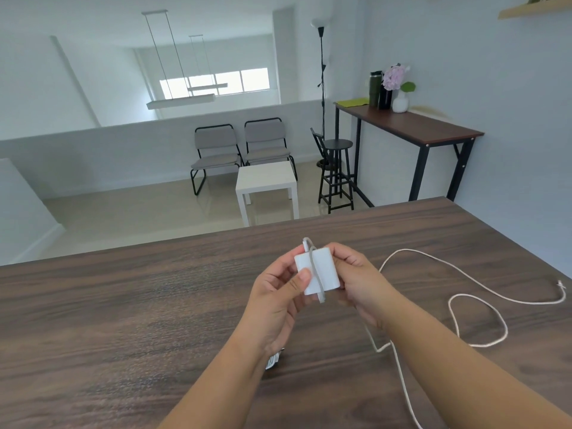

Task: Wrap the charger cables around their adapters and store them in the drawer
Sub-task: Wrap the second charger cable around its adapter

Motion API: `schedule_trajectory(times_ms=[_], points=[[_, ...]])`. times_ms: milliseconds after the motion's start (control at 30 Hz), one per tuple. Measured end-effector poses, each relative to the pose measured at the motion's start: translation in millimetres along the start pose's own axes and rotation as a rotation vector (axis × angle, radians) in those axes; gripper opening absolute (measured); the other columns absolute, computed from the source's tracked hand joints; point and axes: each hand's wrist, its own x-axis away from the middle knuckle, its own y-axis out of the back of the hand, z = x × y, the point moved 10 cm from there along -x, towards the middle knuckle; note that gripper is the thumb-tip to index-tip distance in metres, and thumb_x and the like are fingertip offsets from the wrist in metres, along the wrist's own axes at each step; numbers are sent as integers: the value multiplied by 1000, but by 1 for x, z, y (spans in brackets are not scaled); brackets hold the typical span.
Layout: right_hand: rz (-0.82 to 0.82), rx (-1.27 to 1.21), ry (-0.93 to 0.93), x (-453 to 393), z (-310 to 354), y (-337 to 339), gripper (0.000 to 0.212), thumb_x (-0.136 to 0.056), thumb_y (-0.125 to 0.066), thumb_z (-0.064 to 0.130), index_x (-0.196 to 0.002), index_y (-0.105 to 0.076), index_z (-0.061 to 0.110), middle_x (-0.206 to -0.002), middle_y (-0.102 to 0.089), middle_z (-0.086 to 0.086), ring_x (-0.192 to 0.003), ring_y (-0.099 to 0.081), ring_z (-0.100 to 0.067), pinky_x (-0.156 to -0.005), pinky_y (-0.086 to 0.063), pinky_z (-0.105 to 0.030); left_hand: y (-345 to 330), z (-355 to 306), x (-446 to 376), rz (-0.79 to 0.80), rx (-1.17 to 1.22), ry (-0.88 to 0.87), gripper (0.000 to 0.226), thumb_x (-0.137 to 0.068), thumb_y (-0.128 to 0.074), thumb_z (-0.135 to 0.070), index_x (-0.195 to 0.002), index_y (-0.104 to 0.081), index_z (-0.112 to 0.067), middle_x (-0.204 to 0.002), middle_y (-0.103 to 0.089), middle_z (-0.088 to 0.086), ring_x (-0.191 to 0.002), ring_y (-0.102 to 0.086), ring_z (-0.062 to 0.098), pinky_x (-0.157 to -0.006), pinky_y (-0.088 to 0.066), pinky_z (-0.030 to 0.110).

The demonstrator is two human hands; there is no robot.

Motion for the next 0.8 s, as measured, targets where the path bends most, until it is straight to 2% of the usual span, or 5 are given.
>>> schedule_trajectory(times_ms=[100, 167, 333, 667, 800], points=[[-34, 54, 14, -1, -9, 1, 20, -96, -50, 19, -96, -65, 6, -56, -49, 4, -49, -40, -7, -45, -28, -16, 1, -9, -9, -54, 85, -27, 38, -81, -71, -9, -118, -66, -5, -106, -68, 15, -85, -70, 20, -63, -59, 26], [-87, 200, 64, 4, -15, 7, 19, -96, -51, 17, -89, -69, 15, -48, -41, 10, -44, -34, -4, -48, -31, -21, -1, -13, -17, -93, 100, -39, 39, -80, -66, -11, -118, -63, -2, -102, -66, 17, -74, -71, 17, -57, -57, 23], [-254, 571, 186, 28, -10, 41, 17, -93, -54, 28, -87, -69, 32, -66, -63, -4, -62, -54, -15, -65, -44, -25, -1, -5, -26, -149, -42, -59, 37, -80, -65, -10, -117, -63, -9, -94, -70, 3, -79, -70, 14, -61, -57, 24], [9, 1211, 375, 33, 16, 48, 36, -89, -27, 42, -93, -60, 27, -84, -64, 7, -81, -59, -20, -72, -49, -39, -20, 12, -26, -209, -419, -134, 35, -86, -69, -4, -119, -65, -17, -101, -69, 5, -90, -69, 24, -73, -60, 37], [64, 1154, 396, 34, 20, 60, 29, -93, -38, 38, -89, -64, 27, -71, -60, 12, -70, -54, -12, -68, -49, -35, -22, 24, -24, -266, -184, -57, 32, -86, -65, -6, -118, -64, -11, -99, -68, 4, -84, -69, 16, -66, -58, 27]])
